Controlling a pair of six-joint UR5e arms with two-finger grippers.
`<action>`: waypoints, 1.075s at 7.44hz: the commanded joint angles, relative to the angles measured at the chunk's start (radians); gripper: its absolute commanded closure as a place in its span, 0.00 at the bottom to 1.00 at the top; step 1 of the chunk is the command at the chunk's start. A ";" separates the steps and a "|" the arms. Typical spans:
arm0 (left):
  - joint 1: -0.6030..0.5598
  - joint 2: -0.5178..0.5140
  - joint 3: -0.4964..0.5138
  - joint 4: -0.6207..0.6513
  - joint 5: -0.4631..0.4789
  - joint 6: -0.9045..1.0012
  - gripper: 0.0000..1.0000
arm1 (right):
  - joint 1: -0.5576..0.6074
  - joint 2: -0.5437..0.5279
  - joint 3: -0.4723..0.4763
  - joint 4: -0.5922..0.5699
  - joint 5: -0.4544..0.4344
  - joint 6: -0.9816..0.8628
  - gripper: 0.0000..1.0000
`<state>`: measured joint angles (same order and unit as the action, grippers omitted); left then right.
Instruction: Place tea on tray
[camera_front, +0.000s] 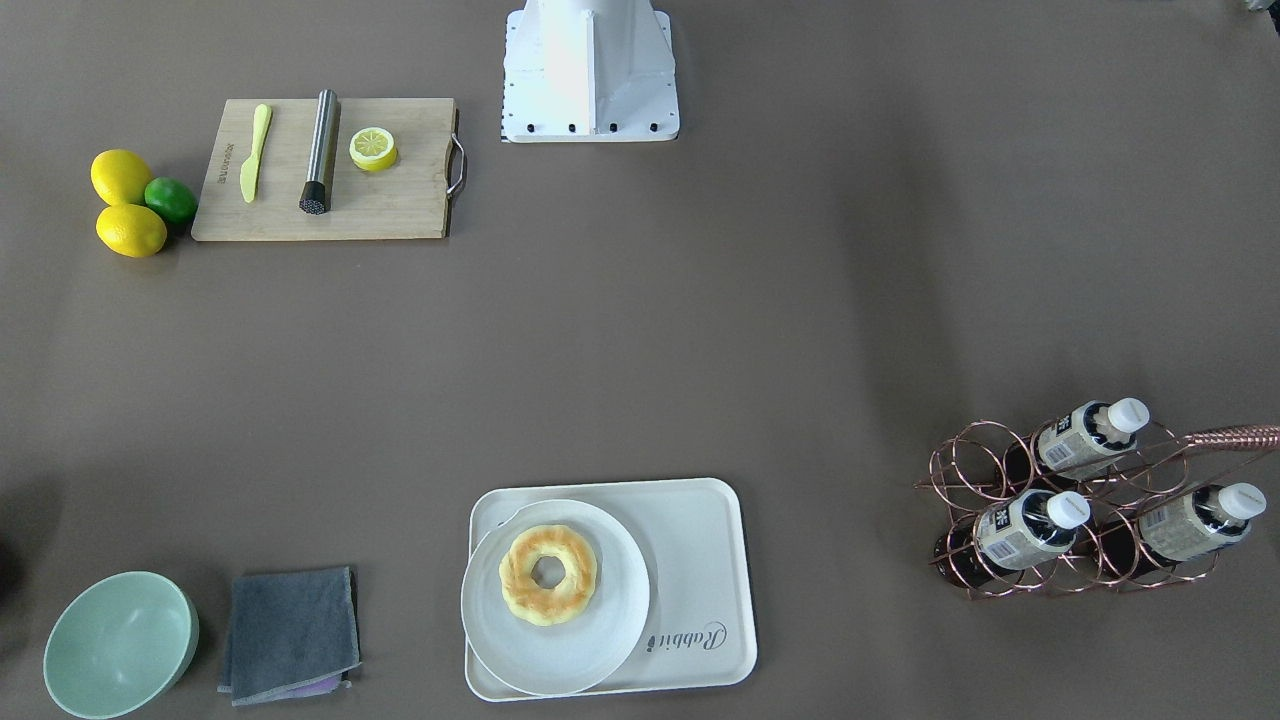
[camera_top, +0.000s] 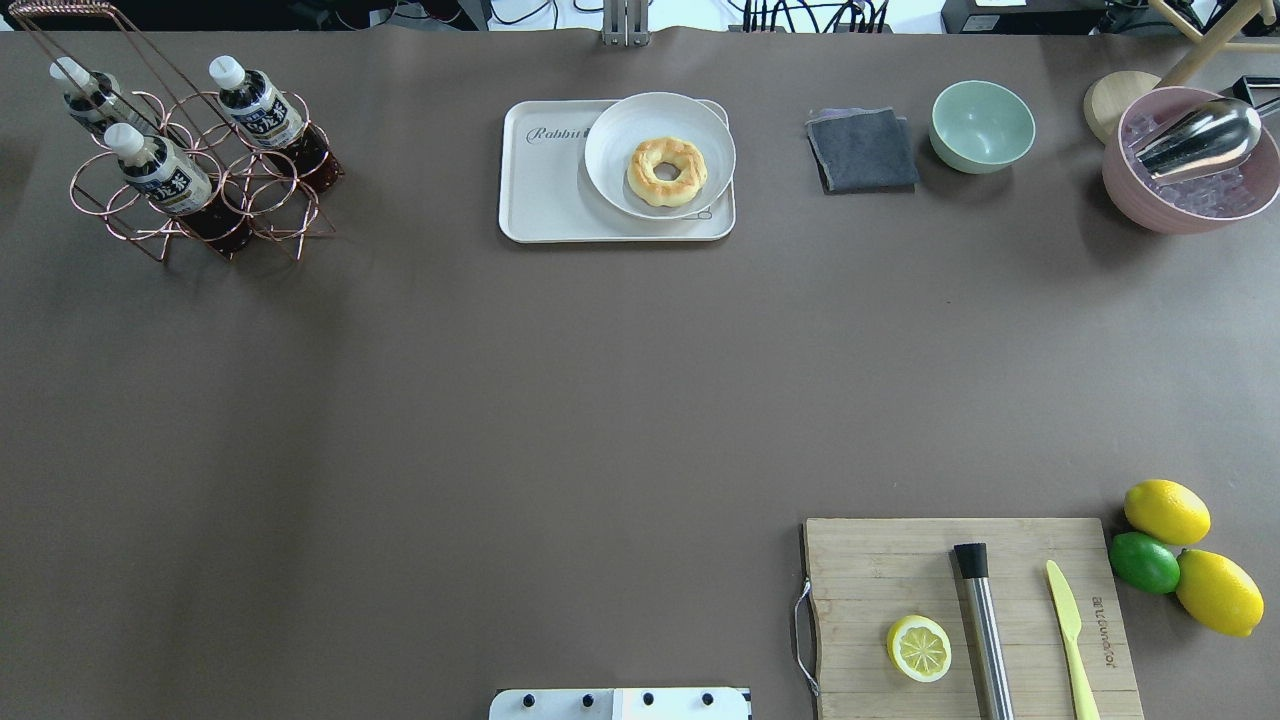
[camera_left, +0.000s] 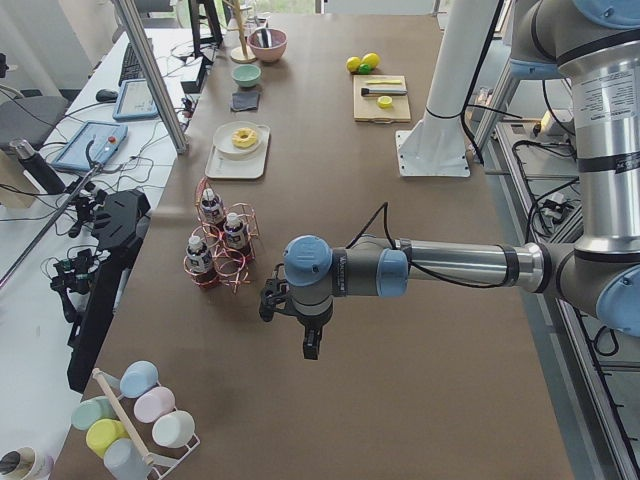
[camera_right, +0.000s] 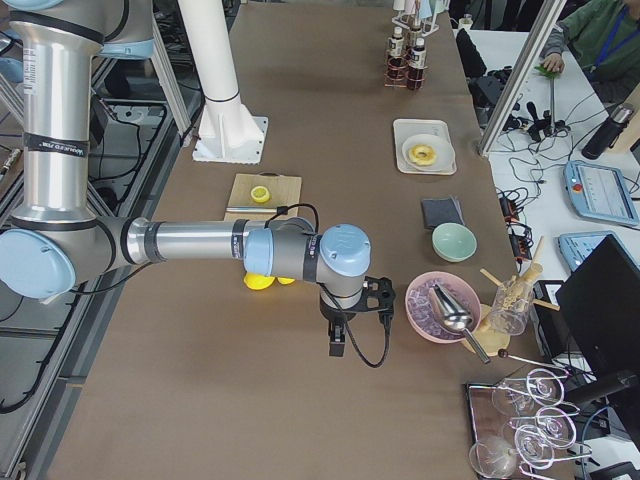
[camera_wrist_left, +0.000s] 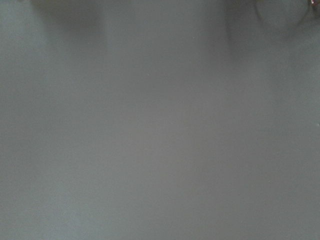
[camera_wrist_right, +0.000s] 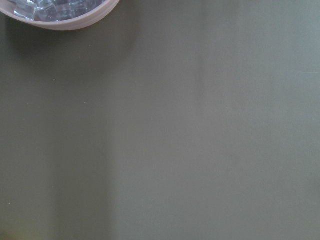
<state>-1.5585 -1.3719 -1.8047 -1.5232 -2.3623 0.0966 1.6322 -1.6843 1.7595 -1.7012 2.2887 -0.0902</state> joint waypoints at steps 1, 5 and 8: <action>0.000 -0.007 -0.001 0.003 0.000 -0.009 0.00 | 0.000 0.000 0.000 0.000 0.000 0.000 0.00; 0.000 -0.007 -0.008 0.000 0.002 -0.002 0.00 | 0.000 -0.003 -0.002 0.000 -0.001 0.000 0.00; 0.000 -0.024 -0.013 -0.035 0.000 -0.005 0.00 | 0.000 -0.002 -0.002 0.000 -0.002 0.000 0.00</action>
<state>-1.5592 -1.3883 -1.8169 -1.5429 -2.3621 0.0943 1.6321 -1.6863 1.7580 -1.7012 2.2873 -0.0905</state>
